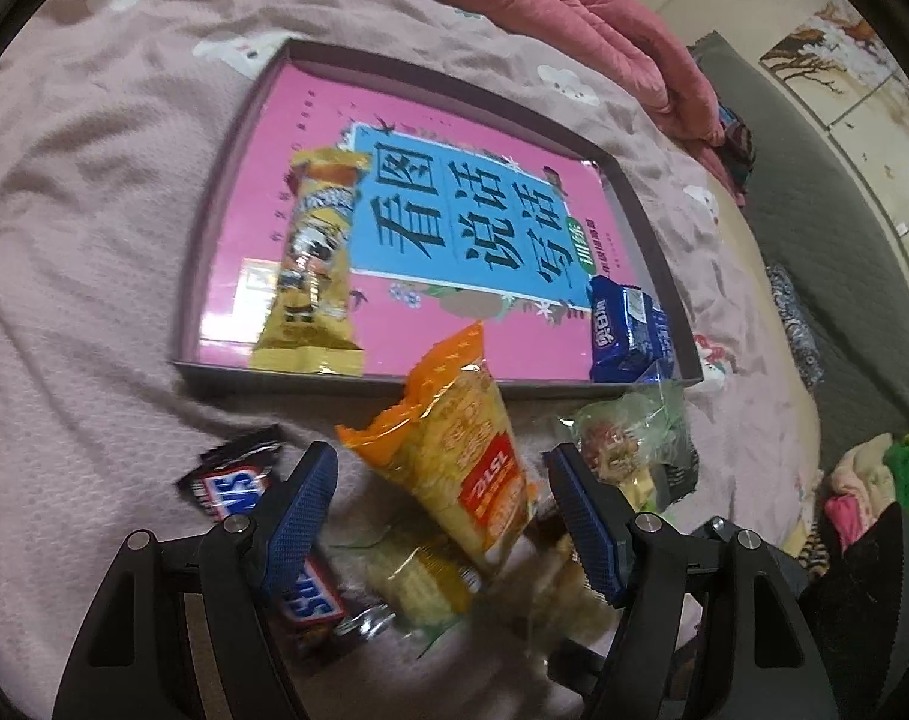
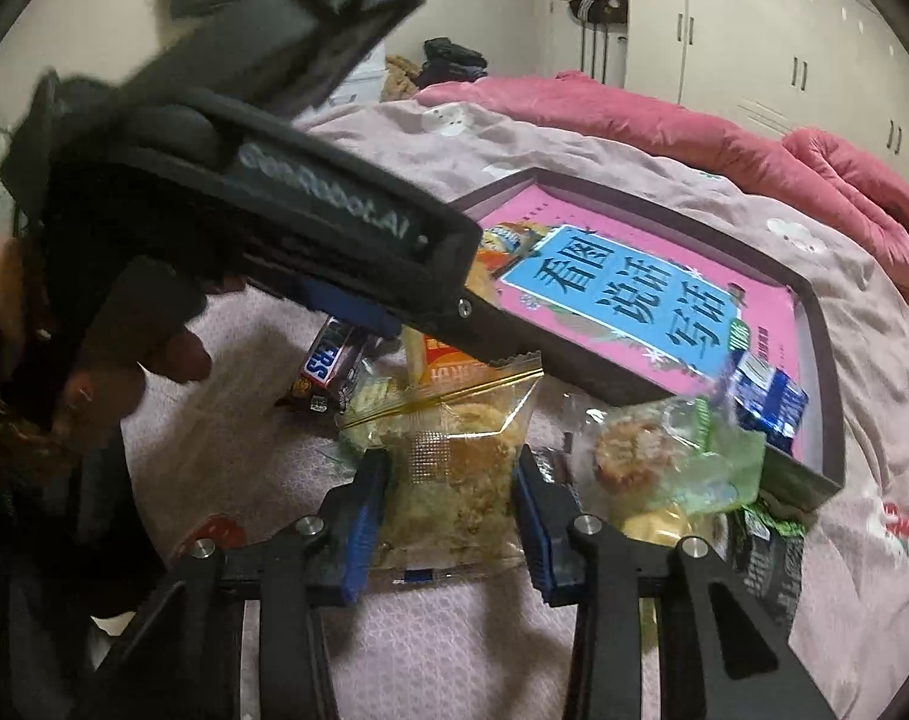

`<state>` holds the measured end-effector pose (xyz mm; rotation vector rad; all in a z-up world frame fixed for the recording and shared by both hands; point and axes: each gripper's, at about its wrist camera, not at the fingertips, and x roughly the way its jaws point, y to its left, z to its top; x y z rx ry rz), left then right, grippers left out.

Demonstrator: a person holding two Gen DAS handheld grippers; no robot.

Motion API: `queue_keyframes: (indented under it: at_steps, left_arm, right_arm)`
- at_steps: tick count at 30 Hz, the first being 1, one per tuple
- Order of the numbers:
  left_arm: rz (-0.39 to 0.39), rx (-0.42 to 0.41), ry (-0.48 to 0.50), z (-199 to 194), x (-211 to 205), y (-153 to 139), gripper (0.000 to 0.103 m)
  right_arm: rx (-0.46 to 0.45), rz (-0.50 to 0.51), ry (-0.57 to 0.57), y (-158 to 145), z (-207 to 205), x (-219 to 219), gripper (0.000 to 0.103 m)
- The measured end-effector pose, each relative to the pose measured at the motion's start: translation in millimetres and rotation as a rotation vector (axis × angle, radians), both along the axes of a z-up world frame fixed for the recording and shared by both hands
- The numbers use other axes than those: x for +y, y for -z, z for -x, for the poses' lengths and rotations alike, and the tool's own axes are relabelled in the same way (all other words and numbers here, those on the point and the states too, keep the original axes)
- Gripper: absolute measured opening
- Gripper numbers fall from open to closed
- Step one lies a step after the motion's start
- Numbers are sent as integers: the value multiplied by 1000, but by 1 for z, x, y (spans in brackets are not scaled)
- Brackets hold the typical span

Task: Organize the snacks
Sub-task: 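Grasp the orange chip bag with left tool while right tool grasps clear pastry bag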

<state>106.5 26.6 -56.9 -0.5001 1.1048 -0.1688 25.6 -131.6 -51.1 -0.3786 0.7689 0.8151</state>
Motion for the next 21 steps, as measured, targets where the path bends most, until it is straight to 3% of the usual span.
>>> queue_keyframes:
  at_steps: [3, 5, 7, 8, 21]
  left_arm:
    - [27, 3, 9, -4, -5, 4, 72]
    - [30, 4, 14, -7, -7, 5, 62]
    - [44, 14, 18, -9, -9, 8, 39]
    - [50, 21, 20, -11, -10, 9, 36]
    - [56, -54, 38, 6, -9, -12, 24]
  right_arm:
    - [6, -26, 22, -4, 0, -8, 41]
    - [7, -37, 39, -6, -1, -12, 41]
    - [3, -47, 52, -8, -2, -15, 41]
    - [2, -55, 60, -10, -2, -17, 41]
    - [2, -174, 142, -30, -15, -34, 41]
